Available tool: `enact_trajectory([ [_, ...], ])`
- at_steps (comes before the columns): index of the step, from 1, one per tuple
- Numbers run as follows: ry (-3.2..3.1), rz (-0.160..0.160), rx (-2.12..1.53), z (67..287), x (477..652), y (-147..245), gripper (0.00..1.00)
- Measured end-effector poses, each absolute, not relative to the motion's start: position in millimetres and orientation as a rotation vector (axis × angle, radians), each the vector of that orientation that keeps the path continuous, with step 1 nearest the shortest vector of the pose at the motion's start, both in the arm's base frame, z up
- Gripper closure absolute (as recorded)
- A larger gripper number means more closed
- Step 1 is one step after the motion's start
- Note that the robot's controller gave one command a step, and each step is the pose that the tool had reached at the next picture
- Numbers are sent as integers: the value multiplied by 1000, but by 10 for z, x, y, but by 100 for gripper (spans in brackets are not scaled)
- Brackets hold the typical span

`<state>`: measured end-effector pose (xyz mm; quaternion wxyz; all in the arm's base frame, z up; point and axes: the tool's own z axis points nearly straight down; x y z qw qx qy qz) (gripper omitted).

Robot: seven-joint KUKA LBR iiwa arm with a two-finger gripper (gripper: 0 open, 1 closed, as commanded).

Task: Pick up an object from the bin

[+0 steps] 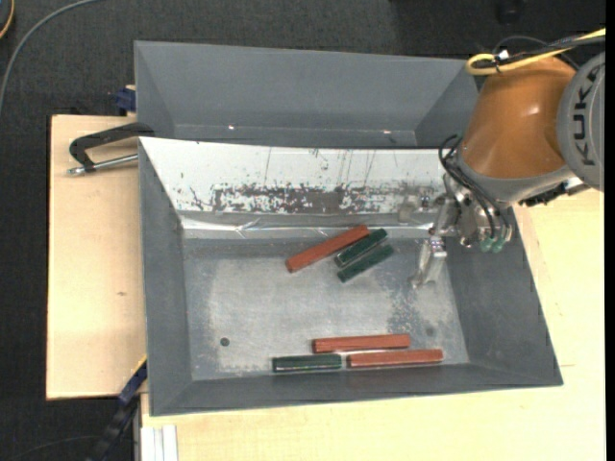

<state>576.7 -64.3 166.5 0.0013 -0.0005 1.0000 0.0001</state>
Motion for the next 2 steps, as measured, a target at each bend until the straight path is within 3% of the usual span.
enact_trajectory([
  [1,3145,7,-4,719,5892,58,0],
  [2,3135,9,15,711,5991,697,0],
])
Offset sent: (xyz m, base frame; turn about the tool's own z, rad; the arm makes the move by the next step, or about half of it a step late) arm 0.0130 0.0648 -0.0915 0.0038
